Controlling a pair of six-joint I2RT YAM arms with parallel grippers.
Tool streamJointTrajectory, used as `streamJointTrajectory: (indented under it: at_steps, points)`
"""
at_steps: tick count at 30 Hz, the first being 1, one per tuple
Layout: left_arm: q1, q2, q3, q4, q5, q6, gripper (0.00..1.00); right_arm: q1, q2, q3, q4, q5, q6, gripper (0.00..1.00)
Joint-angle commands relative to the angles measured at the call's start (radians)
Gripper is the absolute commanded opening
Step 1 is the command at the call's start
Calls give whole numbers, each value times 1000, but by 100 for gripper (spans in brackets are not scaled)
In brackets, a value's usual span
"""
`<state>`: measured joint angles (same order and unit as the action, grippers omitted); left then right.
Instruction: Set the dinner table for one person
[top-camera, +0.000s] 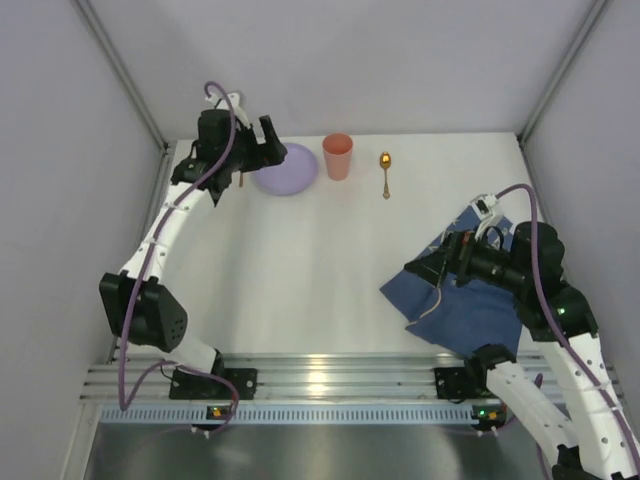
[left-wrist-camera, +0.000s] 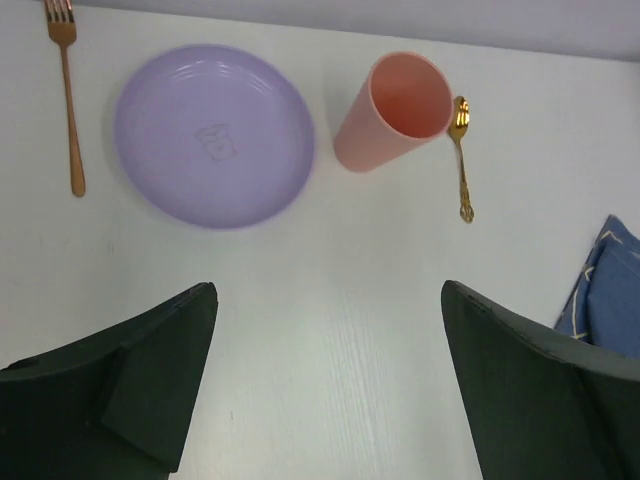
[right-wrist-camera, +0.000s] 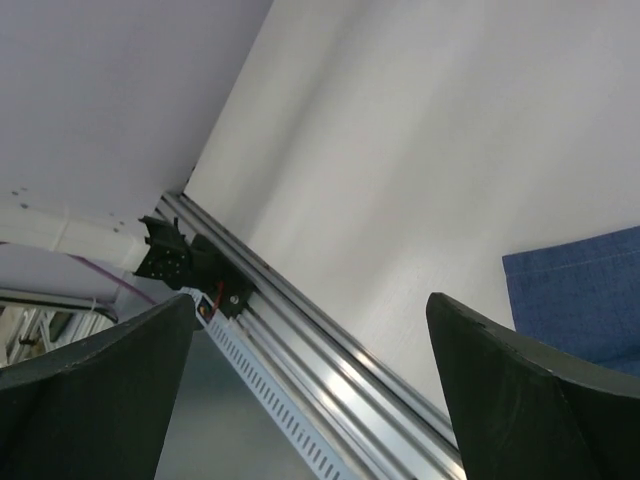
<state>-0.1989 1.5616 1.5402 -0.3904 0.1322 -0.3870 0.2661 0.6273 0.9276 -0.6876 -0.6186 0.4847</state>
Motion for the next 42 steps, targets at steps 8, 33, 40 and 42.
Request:
streamJointTrajectory:
  at_steps: [8,33,40,42]
  points:
    - [-146,89,-129,-67,111,-181,99,4,63,51,-53,60,38,100]
    - [-651,725,188,-7,455,-136,82,2,114,123,-357,507,43,99]
    - [-721,822,256,-54,497,-122,65,2,114,114,-369,536,49,100]
    - [-725,825,247,-61,498,-116,53,2,115,112,-369,537,51,100]
